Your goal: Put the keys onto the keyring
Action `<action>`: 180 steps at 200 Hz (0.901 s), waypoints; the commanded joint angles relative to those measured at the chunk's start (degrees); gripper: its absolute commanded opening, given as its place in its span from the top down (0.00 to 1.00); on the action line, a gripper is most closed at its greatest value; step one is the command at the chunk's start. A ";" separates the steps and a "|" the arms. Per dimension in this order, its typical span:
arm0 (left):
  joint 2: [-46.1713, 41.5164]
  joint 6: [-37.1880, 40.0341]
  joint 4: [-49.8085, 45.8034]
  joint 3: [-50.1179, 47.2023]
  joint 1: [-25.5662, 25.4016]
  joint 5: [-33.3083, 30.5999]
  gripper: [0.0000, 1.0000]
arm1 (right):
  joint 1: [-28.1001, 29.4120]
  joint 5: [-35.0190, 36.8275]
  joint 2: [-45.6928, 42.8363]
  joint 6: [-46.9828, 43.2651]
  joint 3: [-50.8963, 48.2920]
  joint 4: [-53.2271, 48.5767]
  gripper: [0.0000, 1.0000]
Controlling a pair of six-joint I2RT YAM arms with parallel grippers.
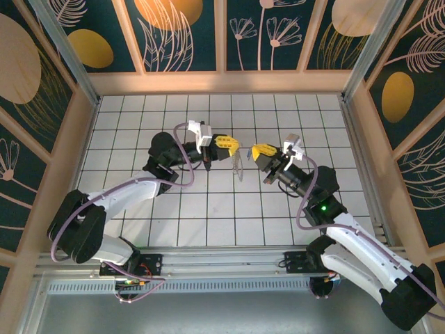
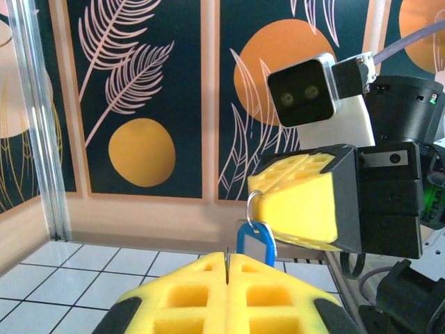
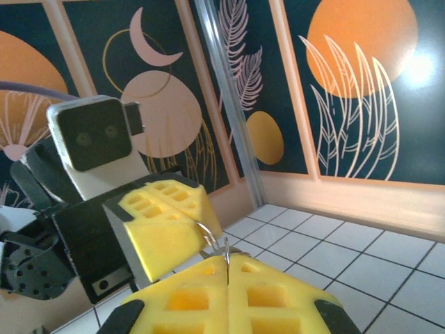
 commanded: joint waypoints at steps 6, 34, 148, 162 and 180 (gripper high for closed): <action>0.66 0.62 3.03 2.40 -0.84 0.66 1.00 | -0.20 -2.57 0.74 1.73 0.62 4.35 1.00; 1.02 0.69 3.06 2.64 -1.19 0.62 1.00 | -0.16 -3.29 1.59 2.22 0.75 5.39 1.00; 1.28 0.48 2.94 3.06 -1.71 0.58 1.00 | 0.60 -4.62 3.70 2.88 1.54 7.47 1.00; 1.37 0.47 3.01 3.14 -1.81 0.58 1.00 | 0.68 -4.61 3.86 2.88 1.71 7.57 1.00; 1.42 0.40 3.12 3.13 -1.86 0.66 1.00 | 0.82 -4.45 4.10 2.71 1.97 7.57 1.00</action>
